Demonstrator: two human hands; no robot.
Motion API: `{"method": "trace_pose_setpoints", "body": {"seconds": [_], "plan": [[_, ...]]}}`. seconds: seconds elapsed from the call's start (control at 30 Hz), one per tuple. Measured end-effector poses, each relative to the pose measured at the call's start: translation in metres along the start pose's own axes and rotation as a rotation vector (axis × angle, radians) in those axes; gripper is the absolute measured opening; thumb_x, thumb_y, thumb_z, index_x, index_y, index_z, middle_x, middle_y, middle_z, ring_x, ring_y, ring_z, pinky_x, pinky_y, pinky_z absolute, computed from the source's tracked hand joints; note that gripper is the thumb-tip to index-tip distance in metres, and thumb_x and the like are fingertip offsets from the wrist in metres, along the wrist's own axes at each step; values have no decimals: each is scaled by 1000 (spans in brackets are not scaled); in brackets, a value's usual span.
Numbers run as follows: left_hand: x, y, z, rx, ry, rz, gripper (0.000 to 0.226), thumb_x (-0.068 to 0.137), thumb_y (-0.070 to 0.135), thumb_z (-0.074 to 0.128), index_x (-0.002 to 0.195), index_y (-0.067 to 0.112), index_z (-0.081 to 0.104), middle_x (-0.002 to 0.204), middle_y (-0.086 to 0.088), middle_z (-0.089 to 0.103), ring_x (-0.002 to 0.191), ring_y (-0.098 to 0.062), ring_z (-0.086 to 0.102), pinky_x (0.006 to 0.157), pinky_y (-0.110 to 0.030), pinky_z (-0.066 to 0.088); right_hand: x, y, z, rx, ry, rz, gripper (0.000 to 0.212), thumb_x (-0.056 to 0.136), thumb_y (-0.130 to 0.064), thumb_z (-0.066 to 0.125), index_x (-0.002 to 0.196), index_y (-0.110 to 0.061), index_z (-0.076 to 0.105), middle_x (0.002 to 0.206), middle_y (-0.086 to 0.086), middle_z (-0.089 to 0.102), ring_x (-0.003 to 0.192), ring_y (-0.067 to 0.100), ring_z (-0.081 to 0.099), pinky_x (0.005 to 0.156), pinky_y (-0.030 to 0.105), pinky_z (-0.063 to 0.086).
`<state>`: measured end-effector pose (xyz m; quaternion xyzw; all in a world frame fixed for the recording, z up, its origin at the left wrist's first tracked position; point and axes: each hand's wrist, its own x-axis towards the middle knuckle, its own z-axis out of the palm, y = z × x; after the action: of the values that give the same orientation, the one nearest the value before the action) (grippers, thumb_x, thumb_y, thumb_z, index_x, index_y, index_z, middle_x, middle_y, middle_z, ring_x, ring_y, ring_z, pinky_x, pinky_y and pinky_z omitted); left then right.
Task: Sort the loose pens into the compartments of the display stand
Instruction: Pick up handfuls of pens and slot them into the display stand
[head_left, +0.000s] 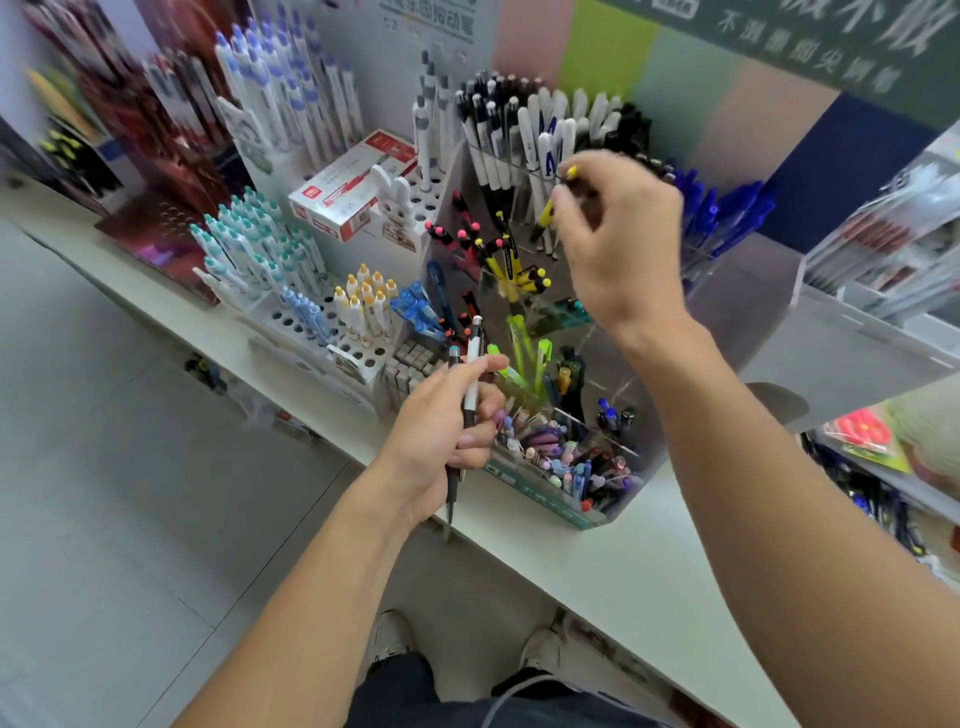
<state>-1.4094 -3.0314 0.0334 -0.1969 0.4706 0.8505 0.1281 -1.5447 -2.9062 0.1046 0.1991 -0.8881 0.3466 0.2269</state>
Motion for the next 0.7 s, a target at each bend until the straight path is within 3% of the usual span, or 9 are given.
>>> {"method": "trace_pose_setpoints", "body": {"seconds": [0.1, 0.27, 0.43, 0.5, 0.57, 0.63, 0.7], "plan": [[0, 0, -1, -34, -27, -32, 26, 104, 20, 35, 84, 7, 47, 61, 1, 46, 41, -6, 25, 34, -16, 16, 3, 10, 23, -72, -222, 93, 19, 97, -11, 60, 114, -12, 65, 92, 3, 69, 79, 18, 65, 77, 41, 58], [2, -1, 0, -65, 2, 19, 13, 105, 10, 40, 92, 12, 41, 71, -3, 49, 47, -9, 28, 36, -17, 20, 5, 11, 33, -103, -275, 160, 18, 96, -16, 64, 110, -15, 76, 104, 6, 74, 94, 22, 68, 89, 41, 56], [4, -1, 4, -35, 7, 96, 4, 106, 14, 47, 104, 12, 50, 75, -1, 52, 51, -10, 39, 39, -17, 30, 3, -3, 14, -140, -361, 174, 27, 101, -26, 58, 119, -12, 73, 109, 6, 74, 101, 22, 67, 93, 41, 53], [5, -1, 5, -17, 6, 138, 6, 103, 14, 51, 108, 11, 54, 77, -2, 57, 52, -10, 43, 41, -17, 33, -7, -6, 0, -19, -331, 213, 28, 100, -33, 60, 113, -15, 76, 99, -1, 75, 88, 9, 66, 86, 34, 54], [6, 0, 8, 19, -12, 163, 10, 100, 14, 55, 108, 11, 59, 80, -3, 65, 54, -10, 48, 42, -18, 36, -26, -5, -15, 106, -362, 320, 27, 96, -42, 66, 92, -19, 79, 77, -7, 72, 64, -1, 59, 66, 24, 50], [7, -1, 12, 88, -41, 173, 11, 98, 12, 58, 107, 11, 64, 85, -6, 71, 56, -12, 53, 43, -19, 40, -46, -2, -27, 296, -464, 499, 29, 94, -40, 69, 84, -15, 78, 64, 4, 65, 53, 6, 53, 55, 22, 43], [7, -2, 16, 184, -51, 193, 12, 98, 9, 58, 105, 12, 68, 87, -6, 75, 60, -12, 61, 47, -20, 46, -59, 4, -34, 519, -469, 636, 26, 97, -28, 67, 85, -6, 77, 63, 11, 55, 53, 12, 49, 51, 23, 42]]}}
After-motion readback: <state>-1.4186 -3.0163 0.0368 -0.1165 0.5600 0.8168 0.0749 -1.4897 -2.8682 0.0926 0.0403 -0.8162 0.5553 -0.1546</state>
